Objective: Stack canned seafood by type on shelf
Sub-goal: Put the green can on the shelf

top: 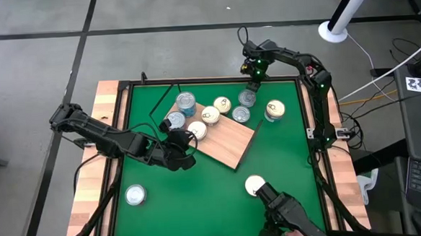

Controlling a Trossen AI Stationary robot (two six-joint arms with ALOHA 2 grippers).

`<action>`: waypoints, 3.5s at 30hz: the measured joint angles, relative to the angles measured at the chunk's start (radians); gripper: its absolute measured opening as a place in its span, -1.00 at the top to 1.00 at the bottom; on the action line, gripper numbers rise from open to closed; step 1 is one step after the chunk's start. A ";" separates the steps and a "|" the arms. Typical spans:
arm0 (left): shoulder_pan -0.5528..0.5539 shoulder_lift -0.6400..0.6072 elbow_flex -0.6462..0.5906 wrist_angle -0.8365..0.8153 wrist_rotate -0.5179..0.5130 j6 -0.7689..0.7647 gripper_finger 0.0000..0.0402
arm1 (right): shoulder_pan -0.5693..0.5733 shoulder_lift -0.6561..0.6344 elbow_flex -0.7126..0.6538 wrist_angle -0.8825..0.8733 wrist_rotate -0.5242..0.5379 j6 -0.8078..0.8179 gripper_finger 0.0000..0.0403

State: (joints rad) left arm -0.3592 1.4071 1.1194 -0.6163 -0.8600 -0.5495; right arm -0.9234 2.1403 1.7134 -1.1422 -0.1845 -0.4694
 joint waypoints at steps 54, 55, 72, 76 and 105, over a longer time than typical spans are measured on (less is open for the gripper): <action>0.000 0.000 0.000 0.000 0.000 -0.001 0.85 | 0.013 -0.006 -0.038 0.050 -0.033 -0.038 0.34; 0.000 0.000 0.000 0.000 0.000 -0.001 0.85 | 0.013 -0.006 -0.033 0.053 -0.032 -0.036 0.34; 0.000 0.000 0.000 0.000 0.000 -0.001 0.85 | 0.013 -0.008 -0.029 0.050 -0.029 -0.049 0.34; 0.000 0.000 0.000 0.000 0.000 -0.001 0.85 | 0.013 -0.009 -0.029 0.047 -0.033 -0.052 0.34; 0.000 0.000 0.000 0.000 0.000 -0.004 0.85 | 0.010 -0.016 -0.121 0.148 0.169 -0.062 0.34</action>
State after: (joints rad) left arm -0.3588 1.4071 1.1194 -0.6163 -0.8597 -0.5533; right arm -0.9130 2.1242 1.5920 -0.9946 -0.0159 -0.5316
